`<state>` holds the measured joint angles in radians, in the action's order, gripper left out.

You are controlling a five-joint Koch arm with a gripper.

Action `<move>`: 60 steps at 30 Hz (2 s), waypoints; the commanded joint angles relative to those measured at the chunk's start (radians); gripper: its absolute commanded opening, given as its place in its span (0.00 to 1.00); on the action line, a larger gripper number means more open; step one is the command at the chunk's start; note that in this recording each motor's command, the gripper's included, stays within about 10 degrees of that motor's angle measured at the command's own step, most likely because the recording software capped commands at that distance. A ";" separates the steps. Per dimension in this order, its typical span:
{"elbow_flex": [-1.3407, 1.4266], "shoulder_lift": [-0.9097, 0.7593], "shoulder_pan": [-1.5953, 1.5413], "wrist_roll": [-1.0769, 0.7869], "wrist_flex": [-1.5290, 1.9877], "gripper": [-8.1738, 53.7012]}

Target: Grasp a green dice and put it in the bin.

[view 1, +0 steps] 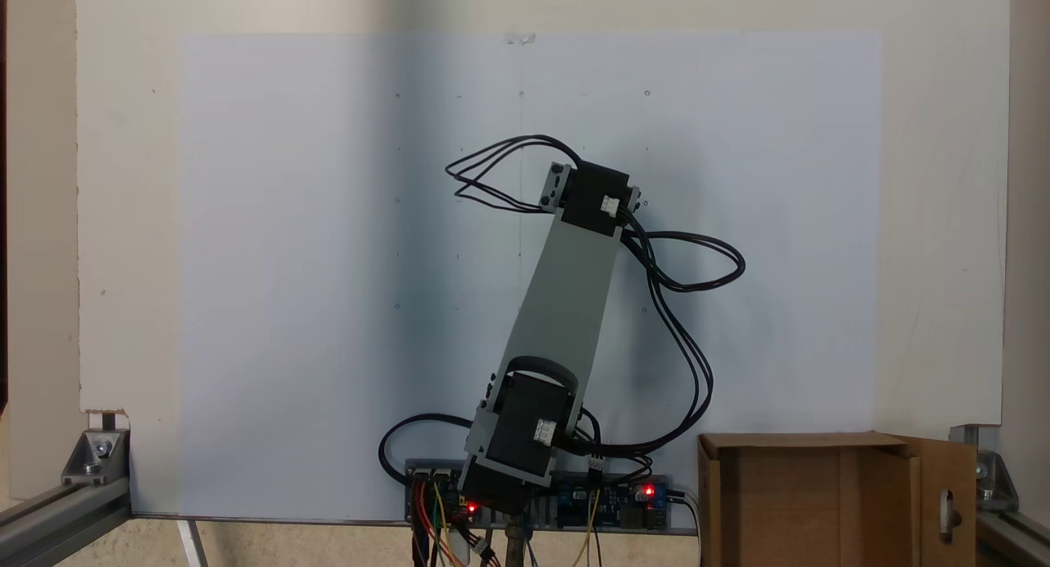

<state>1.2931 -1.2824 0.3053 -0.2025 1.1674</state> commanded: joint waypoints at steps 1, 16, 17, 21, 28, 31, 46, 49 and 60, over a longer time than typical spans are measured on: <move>0.002 -0.025 0.011 0.005 0.006 0.32; 0.037 -0.025 0.003 0.006 0.002 0.32; 0.040 -0.025 0.003 0.006 0.000 0.32; 0.040 -0.032 0.002 0.006 0.000 0.32; 0.037 -0.091 -0.009 0.008 -0.017 0.32; 0.032 -0.123 -0.018 0.009 -0.014 0.32; -0.420 -0.196 -0.018 0.018 0.407 0.32; -0.465 -0.227 -0.018 0.018 0.449 0.32; -0.476 -0.319 -0.003 0.017 0.466 0.32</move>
<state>0.8744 -1.5509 0.2961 -0.2025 1.5969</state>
